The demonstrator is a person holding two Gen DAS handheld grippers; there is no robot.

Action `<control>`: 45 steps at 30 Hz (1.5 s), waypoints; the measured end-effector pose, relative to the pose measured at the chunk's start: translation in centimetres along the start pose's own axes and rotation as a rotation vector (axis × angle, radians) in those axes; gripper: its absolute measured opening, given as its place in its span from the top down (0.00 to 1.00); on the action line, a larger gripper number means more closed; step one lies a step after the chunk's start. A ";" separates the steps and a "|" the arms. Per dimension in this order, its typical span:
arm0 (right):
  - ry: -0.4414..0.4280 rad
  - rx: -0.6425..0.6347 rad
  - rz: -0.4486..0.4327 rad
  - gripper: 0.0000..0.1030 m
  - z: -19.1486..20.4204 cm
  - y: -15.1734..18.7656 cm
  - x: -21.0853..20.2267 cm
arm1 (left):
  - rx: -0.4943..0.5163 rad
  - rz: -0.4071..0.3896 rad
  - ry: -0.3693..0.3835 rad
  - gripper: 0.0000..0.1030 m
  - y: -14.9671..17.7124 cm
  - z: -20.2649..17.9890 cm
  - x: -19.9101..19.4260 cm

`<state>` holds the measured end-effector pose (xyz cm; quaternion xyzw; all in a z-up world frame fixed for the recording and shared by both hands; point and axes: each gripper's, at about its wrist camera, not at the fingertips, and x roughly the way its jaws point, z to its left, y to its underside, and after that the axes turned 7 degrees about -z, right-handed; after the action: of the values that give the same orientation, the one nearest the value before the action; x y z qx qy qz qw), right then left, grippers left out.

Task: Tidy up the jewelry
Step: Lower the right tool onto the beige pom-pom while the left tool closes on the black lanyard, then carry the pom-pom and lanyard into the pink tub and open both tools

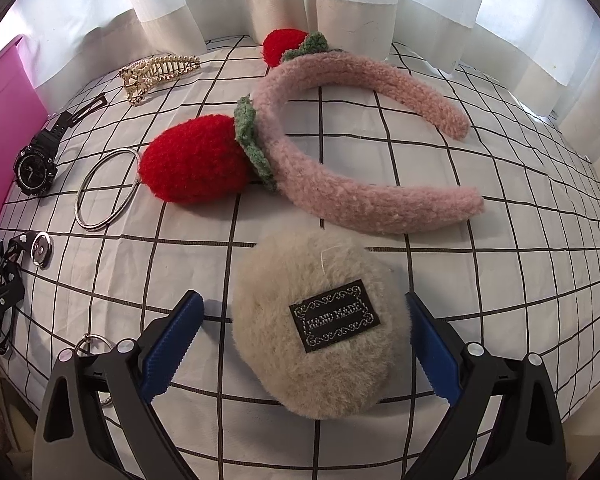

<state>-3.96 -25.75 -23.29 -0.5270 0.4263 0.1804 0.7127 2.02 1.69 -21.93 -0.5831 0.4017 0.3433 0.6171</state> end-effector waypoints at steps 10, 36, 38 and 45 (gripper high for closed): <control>-0.021 -0.035 -0.011 0.21 0.4 0.0 -0.4 | -0.001 0.001 0.002 0.08 0.0 0.0 0.0; -0.134 -0.018 -0.011 0.51 -0.3 0.6 -1.8 | 0.029 -0.008 0.116 0.95 0.0 -2.2 -2.9; -0.145 -0.015 -0.018 0.51 -0.3 0.7 -2.2 | 0.019 -0.011 0.121 0.95 0.1 -1.8 -3.2; -0.182 -0.004 -0.058 0.51 -0.5 -0.4 -4.3 | 0.014 -0.062 0.144 0.95 -1.1 -1.3 -6.2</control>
<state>-6.33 -25.54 -19.63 -0.5220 0.3440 0.2077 0.7523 0.11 0.59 -15.92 -0.6142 0.4293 0.2782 0.6008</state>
